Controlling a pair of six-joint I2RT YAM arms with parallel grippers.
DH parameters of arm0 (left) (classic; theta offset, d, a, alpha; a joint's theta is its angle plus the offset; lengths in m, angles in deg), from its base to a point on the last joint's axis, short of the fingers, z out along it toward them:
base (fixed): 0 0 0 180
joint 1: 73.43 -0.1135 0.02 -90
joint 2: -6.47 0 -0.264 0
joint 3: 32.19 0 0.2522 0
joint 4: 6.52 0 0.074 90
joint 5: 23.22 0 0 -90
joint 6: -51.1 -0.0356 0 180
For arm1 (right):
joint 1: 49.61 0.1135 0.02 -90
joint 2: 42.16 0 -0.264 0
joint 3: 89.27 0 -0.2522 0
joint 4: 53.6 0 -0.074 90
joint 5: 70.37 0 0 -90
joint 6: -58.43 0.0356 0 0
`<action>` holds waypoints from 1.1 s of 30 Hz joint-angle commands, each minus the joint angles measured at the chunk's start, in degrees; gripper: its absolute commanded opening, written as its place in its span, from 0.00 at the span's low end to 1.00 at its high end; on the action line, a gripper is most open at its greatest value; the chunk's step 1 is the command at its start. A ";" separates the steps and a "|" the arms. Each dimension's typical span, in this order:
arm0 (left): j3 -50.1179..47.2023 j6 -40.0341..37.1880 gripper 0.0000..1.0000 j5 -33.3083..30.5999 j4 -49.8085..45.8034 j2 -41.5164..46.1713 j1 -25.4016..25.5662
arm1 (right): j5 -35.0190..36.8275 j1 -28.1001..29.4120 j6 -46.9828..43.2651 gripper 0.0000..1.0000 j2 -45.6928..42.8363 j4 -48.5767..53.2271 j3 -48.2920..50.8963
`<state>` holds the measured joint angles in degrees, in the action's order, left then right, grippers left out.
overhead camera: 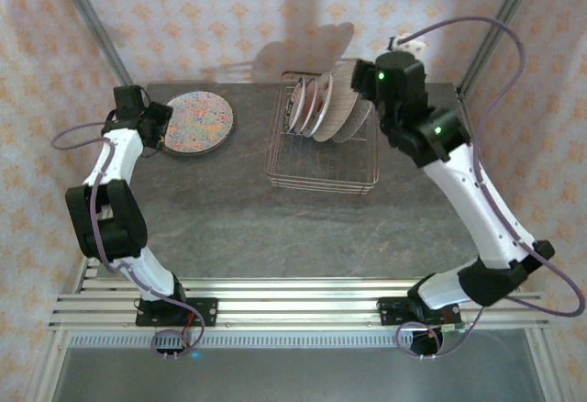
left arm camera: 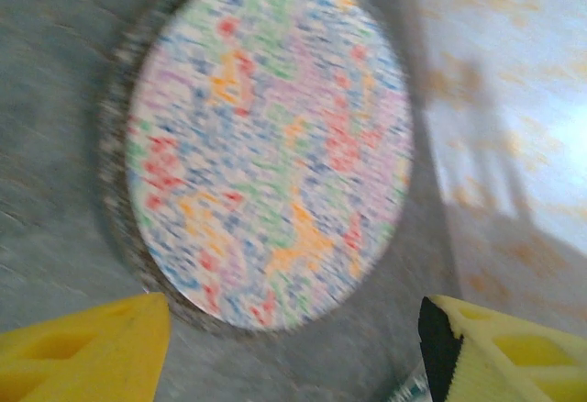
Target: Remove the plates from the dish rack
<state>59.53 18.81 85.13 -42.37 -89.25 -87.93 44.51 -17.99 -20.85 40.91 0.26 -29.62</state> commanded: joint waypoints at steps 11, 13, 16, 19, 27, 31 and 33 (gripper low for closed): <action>-4.12 -13.71 0.76 -2.30 10.72 19.85 29.41 | -20.88 -17.43 9.64 0.81 21.30 23.06 -21.70; -3.63 -20.03 0.76 -4.35 10.67 21.63 36.34 | -24.14 -19.04 9.21 0.79 24.53 24.56 -24.15; -3.96 -26.03 0.77 -8.11 11.29 23.55 45.09 | -29.18 -21.03 8.89 0.73 27.75 24.94 -25.96; -5.96 -28.13 0.79 -10.64 12.84 24.95 49.24 | -31.70 -21.73 8.46 0.69 29.75 24.66 -26.65; -4.52 -29.59 0.79 -10.62 12.15 24.75 51.67 | -36.35 -22.73 7.63 0.59 34.78 24.19 -28.50; -3.49 -31.81 0.79 -10.31 10.67 24.61 52.01 | -37.80 -22.72 7.58 0.50 37.14 24.65 -29.96; -3.20 -32.68 0.79 -10.35 10.31 24.83 52.08 | -37.89 -22.73 7.51 0.45 38.07 25.02 -30.69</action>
<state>53.95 -10.57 76.15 -31.44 -64.59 -36.28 7.79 -40.35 -12.92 77.84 23.63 -57.92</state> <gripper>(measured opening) 0.789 0.461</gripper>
